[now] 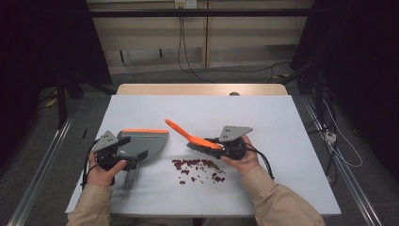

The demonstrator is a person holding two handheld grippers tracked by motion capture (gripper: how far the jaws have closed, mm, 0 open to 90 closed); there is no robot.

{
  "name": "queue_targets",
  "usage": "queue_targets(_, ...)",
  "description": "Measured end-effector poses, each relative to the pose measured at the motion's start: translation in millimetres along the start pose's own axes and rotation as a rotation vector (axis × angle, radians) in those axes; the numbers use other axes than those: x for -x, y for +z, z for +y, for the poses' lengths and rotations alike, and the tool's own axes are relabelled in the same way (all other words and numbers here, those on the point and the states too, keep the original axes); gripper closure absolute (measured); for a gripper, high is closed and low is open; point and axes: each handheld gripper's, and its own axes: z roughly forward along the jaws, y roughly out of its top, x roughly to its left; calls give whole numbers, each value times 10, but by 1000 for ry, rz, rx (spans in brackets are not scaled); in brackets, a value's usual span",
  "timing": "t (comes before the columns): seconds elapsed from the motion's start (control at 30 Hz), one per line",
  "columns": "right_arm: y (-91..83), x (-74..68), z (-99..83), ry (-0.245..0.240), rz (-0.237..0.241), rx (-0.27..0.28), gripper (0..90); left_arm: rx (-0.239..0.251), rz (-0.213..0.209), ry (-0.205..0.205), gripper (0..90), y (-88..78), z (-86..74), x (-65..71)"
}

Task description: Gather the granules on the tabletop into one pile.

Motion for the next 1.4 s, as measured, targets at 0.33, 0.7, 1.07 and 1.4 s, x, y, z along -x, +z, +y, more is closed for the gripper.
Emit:
queue_targets(0.33, -76, -65, 100, 79, 13, 53, 708, -1, 1, -1, 50, 2, -3, -2)
queue_targets(0.7, 35, -377, 151, 159, 157, 70, 708, -2, 2, -4, 50, 3, -5, -9)
queue_targets(1.07, 145, -561, 104, 196, 254, 64, 708, -3, 2, 1, 51, -1, -4, -19)
queue_targets(1.4, 270, -690, 85, 227, 326, 44, 708, -2, 2, 0, 52, -3, -4, -21)
